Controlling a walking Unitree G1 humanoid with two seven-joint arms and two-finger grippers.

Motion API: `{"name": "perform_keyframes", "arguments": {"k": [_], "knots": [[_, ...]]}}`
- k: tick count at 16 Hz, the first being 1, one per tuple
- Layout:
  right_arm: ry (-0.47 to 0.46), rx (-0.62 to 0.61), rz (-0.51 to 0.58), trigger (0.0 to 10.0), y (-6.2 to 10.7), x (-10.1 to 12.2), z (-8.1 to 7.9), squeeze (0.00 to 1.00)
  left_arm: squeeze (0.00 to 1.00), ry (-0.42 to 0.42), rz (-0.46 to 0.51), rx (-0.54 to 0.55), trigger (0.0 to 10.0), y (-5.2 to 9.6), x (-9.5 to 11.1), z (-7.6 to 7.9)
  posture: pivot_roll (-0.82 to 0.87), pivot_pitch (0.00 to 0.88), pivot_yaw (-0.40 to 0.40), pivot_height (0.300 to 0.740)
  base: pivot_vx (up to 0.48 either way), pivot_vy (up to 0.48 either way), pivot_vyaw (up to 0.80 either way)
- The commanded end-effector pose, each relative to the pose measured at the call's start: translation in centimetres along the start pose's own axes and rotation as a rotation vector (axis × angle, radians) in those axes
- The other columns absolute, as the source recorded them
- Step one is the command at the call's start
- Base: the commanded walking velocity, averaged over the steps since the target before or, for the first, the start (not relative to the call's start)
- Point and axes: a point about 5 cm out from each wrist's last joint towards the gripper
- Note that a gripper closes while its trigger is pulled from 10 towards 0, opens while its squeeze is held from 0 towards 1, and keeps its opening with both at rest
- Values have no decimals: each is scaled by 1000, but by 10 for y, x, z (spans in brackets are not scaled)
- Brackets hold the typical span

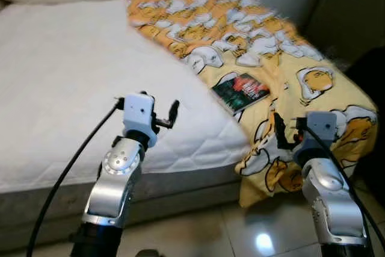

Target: Clean up the room

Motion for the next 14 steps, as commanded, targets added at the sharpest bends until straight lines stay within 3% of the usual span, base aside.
{"name": "perform_keyframes", "arguments": {"k": [1, 5, 14], "knots": [[-5, 11, 0, 10000, -1, 2, -3, 0, 902, -4, -7, 12, 10000, 1, -2, -3, 1, 0, -33, 740, 337, 0, 0], [35, -1, 7, 10000, -1, 2, -1, 0, 898, -7, -6, 13, 10000, 0, -2, -3, 0, 0, -35, 740, 343, 0, 0], [-1, 38, -19, 10000, -1, -1, -6, 0, 902, -5, -6, 16, 10000, 0, -3, -5, 0, 0, -35, 740, 351, 0, 0]]}}
Point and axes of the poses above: a point about 5 cm out from each wrist's last joint towards the gripper, its own y axis pointing back from the gripper into the wrist, its own x axis along the axis of the wrist's last joint, z = x × y, and after that the axes turned 15 degrees about -y, right-handed
